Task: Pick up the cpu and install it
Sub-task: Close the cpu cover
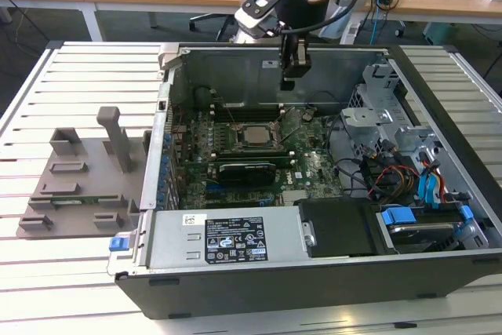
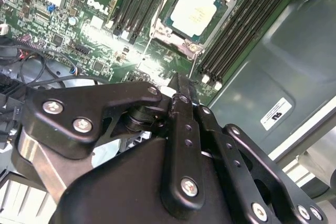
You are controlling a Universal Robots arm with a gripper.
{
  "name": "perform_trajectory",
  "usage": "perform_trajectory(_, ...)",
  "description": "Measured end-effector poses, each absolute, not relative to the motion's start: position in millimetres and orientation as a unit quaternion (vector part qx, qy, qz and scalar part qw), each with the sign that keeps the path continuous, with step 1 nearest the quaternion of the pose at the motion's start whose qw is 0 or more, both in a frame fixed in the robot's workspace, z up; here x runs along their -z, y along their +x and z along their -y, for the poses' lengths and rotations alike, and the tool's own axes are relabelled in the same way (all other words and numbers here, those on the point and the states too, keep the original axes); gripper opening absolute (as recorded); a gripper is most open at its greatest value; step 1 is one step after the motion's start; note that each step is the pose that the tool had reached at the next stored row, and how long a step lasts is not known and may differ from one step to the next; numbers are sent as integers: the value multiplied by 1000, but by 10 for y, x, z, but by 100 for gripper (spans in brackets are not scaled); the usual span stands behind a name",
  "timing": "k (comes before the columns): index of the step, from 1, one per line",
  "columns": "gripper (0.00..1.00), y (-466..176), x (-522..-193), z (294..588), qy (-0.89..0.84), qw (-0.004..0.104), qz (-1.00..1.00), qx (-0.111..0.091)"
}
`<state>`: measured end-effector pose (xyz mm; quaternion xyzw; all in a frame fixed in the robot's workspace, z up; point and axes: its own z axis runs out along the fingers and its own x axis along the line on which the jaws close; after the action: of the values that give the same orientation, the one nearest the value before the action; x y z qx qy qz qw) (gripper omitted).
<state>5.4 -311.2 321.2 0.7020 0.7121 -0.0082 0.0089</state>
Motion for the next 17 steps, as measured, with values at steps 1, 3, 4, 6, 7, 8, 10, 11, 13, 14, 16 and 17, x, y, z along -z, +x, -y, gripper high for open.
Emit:
perform_trajectory(1, 11, 71, -3212, 3112, 702, 9, -712, 8)
perform_trajectory(3, 11, 124, -3210, 3112, 702, 9, -712, 8)
perform_trajectory(4, 11, 155, -3207, 3112, 702, 9, -712, 8)
perform_trajectory(6, 11, 188, -3204, 3112, 702, 9, -712, 8)
perform_trajectory(7, 11, 208, -3203, 3112, 702, 9, -712, 8)
perform_trajectory(8, 11, 216, -3203, 3112, 702, 9, -712, 8)
perform_trajectory(10, 11, 253, -3201, 3112, 702, 9, -712, 8)
perform_trajectory(11, 11, 269, -3201, 3112, 702, 9, -712, 8)
perform_trajectory(13, 11, 289, -3202, 3112, 702, 10, -712, 9)
perform_trajectory(14, 11, 295, -3203, 3112, 702, 10, -712, 9)
perform_trajectory(16, 11, 311, -3202, 3112, 702, 10, -712, 9)
perform_trajectory(17, 11, 319, -3201, 3112, 702, 10, -712, 9)
